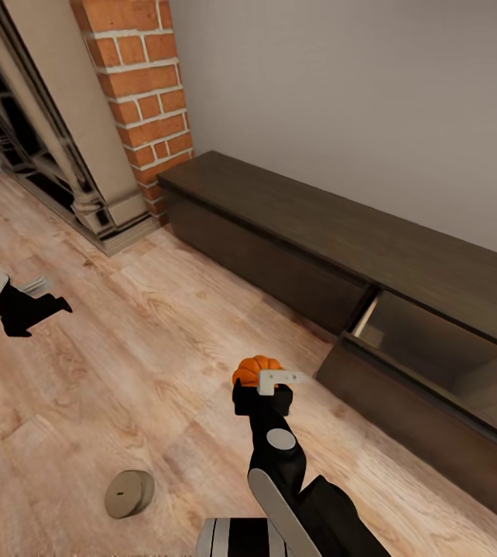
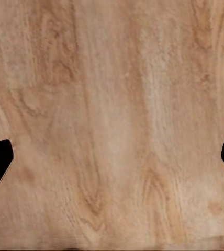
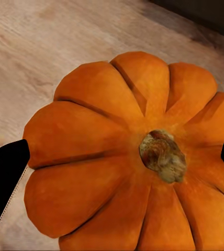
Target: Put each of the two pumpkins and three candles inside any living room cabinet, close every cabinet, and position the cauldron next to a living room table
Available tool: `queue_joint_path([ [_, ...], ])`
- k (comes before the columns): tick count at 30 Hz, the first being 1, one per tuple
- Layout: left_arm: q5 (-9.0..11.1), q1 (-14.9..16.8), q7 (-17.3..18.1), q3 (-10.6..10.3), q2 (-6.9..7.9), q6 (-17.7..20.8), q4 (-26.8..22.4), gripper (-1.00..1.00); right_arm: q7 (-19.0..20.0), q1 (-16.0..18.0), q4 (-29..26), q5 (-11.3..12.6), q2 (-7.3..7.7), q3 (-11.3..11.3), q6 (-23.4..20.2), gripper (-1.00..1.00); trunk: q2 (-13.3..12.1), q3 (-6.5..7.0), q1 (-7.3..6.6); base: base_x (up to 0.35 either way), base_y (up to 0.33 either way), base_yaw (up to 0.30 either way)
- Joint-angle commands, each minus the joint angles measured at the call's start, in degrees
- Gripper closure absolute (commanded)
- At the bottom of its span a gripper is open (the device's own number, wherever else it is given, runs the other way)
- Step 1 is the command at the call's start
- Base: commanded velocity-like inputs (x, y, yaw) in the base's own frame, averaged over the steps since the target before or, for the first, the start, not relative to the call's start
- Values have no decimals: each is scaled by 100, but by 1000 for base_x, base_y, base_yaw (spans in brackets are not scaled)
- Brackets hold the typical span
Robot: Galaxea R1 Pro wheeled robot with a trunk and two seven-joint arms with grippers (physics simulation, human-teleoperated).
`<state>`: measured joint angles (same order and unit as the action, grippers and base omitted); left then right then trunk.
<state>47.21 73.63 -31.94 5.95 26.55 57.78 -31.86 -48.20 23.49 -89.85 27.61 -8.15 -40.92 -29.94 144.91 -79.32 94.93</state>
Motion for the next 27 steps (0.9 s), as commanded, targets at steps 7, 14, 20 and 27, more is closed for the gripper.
queue_joint_path([
  [7, 46, 3, -42, 5, -7, 9, 270, -100, -96, 6, -7, 33, 4, -4, -16, 100, 2, -4, -1, -1, 0, 278],
  [14, 38, 3, -32, -60, -9, 14, 301, -100, -179, 6, -7, 33, 6, -4, -10, 100, 2, -4, -1, -217, 82, 279],
  [20, 44, 3, -32, -67, -10, 14, 310, -100, -188, 6, -7, 32, 6, -3, -4, 100, 2, -4, -1, -296, 191, 279],
  [27, 47, 3, -24, -68, 4, 12, 332, -100, -189, 6, -7, 25, 6, 3, 53, 100, 2, -4, -1, -165, 97, 280],
])
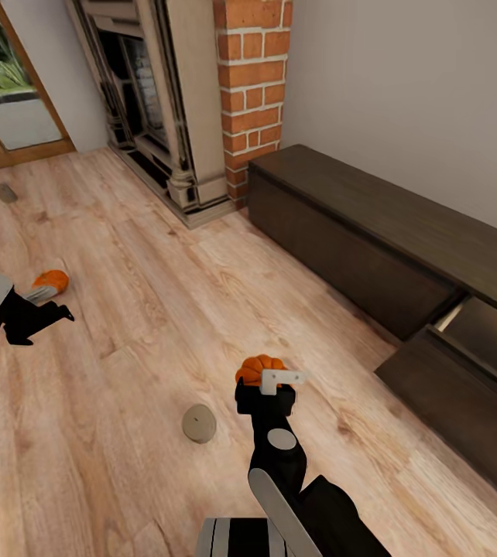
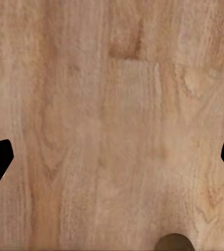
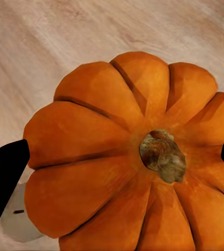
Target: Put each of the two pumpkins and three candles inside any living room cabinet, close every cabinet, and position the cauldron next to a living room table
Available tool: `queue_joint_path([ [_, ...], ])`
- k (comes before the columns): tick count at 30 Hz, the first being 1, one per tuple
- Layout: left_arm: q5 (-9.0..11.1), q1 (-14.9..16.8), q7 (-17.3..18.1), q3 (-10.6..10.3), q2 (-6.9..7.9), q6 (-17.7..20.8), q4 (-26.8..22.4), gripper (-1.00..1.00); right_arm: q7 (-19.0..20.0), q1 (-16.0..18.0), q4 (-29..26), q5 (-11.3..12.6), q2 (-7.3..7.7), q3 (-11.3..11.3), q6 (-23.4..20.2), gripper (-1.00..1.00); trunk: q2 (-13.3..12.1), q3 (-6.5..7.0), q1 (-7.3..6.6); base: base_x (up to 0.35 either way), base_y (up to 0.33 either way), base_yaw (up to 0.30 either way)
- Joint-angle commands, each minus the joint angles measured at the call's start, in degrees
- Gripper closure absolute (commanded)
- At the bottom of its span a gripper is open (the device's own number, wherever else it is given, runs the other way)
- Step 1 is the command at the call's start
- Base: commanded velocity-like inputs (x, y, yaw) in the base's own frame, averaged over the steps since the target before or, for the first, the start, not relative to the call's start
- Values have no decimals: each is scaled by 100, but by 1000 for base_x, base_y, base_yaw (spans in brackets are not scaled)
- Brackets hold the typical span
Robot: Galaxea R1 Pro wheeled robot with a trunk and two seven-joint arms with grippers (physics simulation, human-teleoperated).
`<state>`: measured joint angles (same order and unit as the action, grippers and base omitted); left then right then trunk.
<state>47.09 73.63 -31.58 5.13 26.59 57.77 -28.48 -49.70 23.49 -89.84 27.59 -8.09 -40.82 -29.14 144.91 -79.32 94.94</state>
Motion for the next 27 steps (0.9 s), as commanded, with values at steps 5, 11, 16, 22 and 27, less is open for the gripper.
queue_joint_path([
  [5, 42, -130, -59, 7, -11, -45, -451, -100, -53, 6, -7, 27, 0, 8, 27, 100, 2, -4, -2, -8, 4, 280],
  [11, -338, -1366, -221, 5, -379, -795, -2416, -100, -57, 6, -13, 11, 1, 21, 30, 100, 2, -4, -2, -1, 0, 280],
  [16, -937, -1996, -288, 16, -759, -1112, -3616, -100, -57, 6, -15, 10, 29, 27, 31, 100, 2, -4, -2, 0, 0, 280],
  [22, -963, -2979, -299, 40, -861, -1131, -5189, -100, -57, 6, -8, 9, 70, 30, 31, 100, 2, -4, -2, 0, 0, 278],
  [27, -399, -3677, -293, 311, -883, -1133, -5746, -100, -69, 6, -18, 9, 78, 24, 31, 100, 2, -4, -2, 0, 0, 178],
])
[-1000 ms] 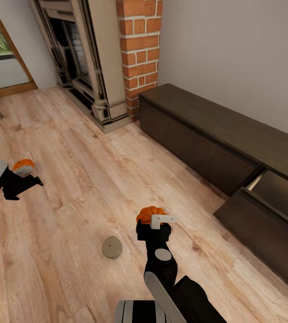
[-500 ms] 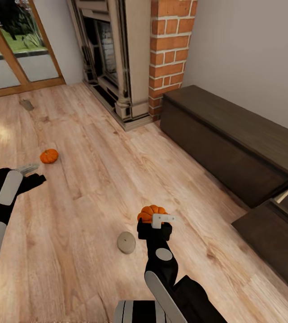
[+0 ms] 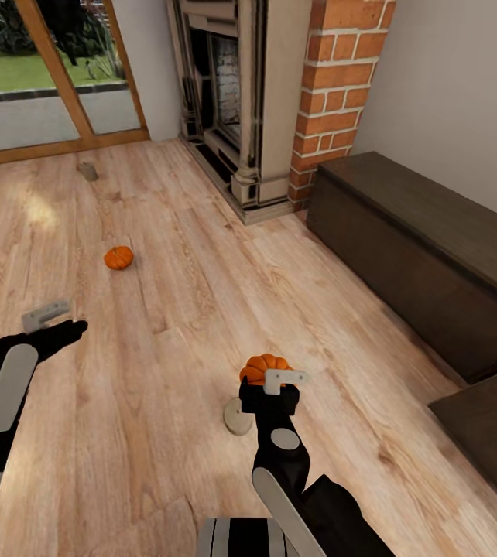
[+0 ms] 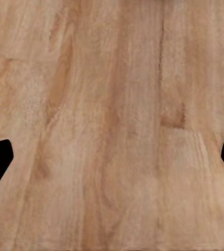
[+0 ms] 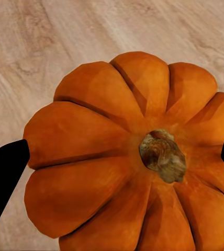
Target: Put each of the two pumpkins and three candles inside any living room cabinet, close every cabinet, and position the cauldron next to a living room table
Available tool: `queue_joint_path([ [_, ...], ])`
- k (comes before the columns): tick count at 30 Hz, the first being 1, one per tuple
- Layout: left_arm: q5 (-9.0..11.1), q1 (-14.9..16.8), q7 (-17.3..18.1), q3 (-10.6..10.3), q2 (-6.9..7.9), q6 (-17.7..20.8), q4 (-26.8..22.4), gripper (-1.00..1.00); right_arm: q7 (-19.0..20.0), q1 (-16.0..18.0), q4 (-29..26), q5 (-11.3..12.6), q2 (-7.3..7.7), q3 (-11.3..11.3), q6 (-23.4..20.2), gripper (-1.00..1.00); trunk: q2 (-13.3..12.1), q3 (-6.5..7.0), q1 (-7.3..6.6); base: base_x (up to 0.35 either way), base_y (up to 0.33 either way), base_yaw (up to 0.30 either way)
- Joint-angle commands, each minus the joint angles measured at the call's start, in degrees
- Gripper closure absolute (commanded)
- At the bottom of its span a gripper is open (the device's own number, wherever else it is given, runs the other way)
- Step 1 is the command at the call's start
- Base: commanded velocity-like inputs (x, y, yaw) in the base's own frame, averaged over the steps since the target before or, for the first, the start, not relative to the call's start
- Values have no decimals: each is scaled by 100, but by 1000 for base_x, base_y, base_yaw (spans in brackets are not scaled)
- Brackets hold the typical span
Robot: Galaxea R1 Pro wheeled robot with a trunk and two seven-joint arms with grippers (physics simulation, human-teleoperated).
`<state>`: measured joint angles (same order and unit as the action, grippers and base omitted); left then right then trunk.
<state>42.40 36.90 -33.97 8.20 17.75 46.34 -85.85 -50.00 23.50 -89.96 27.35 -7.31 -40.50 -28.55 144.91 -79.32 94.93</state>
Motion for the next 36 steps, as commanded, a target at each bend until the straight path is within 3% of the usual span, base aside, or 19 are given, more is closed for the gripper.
queue_joint_path([
  [1, 173, -93, -48, 80, 1, 11, -48, -100, -47, 6, -8, 34, 1, -10, -28, 100, 2, -4, -1, 0, 0, 68],
  [3, 552, -410, -24, 332, 1, 19, -232, -100, -115, 6, -11, 34, 1, -17, -28, 100, 2, -4, -1, 0, 0, 39],
  [6, 1321, -1144, 170, 599, 0, 22, -581, -100, -282, 6, -7, 34, 2, -39, -28, 100, 2, -4, -1, 0, 0, 15],
  [9, 1530, -1621, 742, 650, -6, -9, -660, -100, -324, 6, -10, 34, 2, -44, -28, 100, 2, -4, -1, 0, 0, 3],
  [11, 1570, -1941, 1236, 664, -7, -32, -676, -100, -336, 6, -4, 34, 2, -45, -32, 100, 2, -4, -1, 0, 0, 1],
  [15, 1578, -2327, 1702, 679, -3, -49, -659, -100, -379, 6, -4, -48, 6, -45, -29, 100, 2, -4, -1, 0, 0, 0],
  [19, 1585, -2522, 1829, 670, -21, -39, -627, -100, -520, 6, 2, -271, 5, -49, -28, 100, 2, -4, -1, 0, 18, 0],
  [36, 1514, -2548, 1830, 665, -25, 16, -423, -100, -599, 6, 4, -324, 51, -204, 7, 100, 2, 89, -1, 0, 87, 0],
])
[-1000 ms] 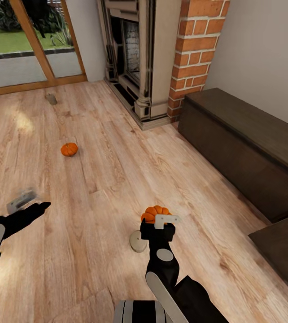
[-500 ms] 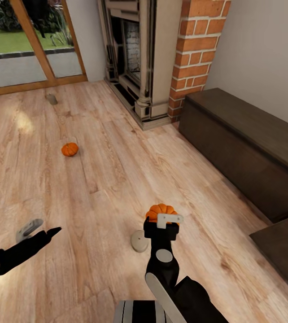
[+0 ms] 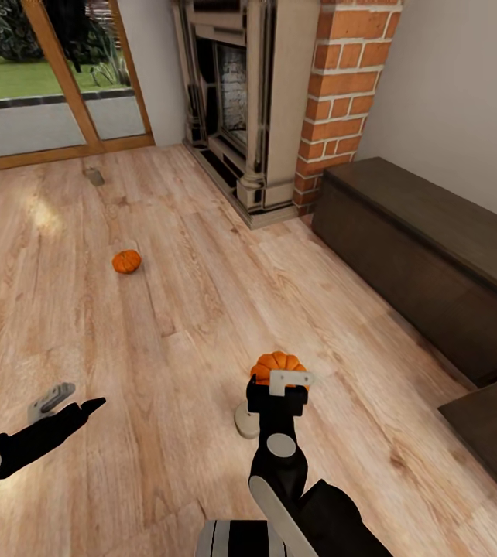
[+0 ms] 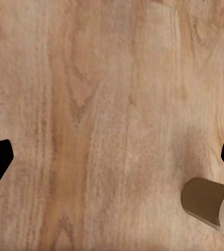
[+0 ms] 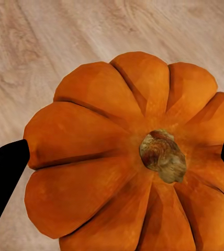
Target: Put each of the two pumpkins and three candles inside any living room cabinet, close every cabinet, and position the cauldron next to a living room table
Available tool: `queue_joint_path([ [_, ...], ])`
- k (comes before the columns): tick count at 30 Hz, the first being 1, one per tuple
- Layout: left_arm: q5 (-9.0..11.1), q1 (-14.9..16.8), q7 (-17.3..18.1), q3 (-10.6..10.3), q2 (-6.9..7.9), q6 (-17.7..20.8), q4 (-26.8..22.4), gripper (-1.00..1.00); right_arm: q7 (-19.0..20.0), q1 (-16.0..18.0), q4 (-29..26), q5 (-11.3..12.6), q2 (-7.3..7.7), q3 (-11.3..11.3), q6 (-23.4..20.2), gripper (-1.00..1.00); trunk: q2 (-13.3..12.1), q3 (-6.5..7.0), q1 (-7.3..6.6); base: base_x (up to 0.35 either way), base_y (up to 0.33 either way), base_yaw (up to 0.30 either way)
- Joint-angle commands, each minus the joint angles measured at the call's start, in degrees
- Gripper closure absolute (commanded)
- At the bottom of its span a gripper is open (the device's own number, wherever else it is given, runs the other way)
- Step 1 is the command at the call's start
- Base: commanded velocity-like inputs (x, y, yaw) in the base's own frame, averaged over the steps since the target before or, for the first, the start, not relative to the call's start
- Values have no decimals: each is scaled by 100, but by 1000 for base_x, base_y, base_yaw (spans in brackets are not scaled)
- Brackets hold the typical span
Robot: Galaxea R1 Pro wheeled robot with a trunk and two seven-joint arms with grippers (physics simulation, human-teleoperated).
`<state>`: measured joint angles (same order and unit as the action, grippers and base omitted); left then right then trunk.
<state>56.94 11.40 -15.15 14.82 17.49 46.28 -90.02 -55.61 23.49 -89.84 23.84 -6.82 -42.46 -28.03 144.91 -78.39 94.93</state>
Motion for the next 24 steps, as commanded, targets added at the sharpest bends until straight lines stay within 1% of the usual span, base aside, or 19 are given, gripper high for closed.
queue_joint_path([
  [1, 59, 3, -52, 3, 0, 21, -4, -100, -38, 6, -7, 26, 3, -15, -45, 100, 2, 5, -1, 0, 1, 0],
  [5, 58, 2, -58, 0, -8, 21, 32, -100, -41, 6, -7, 24, 13, -82, -41, 100, 2, 41, -1, 2, 1, 0],
  [8, 61, 2, -58, -4, -7, 21, 43, -100, -45, 6, -10, 24, 17, -126, -37, 100, 2, 68, -1, 136, 90, 0],
  [12, 63, 2, -58, -5, -9, 21, 121, -100, -47, 6, -13, 24, 18, -145, -36, 100, 2, 104, -1, 251, 175, 0],
  [17, 63, 3, -57, -9, -16, 23, 158, -100, -47, 6, -12, 24, 22, -165, -36, 100, 2, 149, -1, 222, 261, 0],
  [19, 64, 3, -59, -13, -17, 33, 166, -100, -61, 6, -8, 24, 22, -209, -35, 100, 2, 167, -1, 65, 180, 0],
  [20, 69, 3, -61, -14, -18, 37, 172, -100, -182, 6, -16, 24, 22, -228, -35, 100, 2, 176, -1, 12, 33, 0],
  [24, 75, 2, -62, -14, -18, 39, 177, -100, -242, 6, -15, 20, 22, -309, -35, 100, 2, 212, -1, 4, 92, 0],
])
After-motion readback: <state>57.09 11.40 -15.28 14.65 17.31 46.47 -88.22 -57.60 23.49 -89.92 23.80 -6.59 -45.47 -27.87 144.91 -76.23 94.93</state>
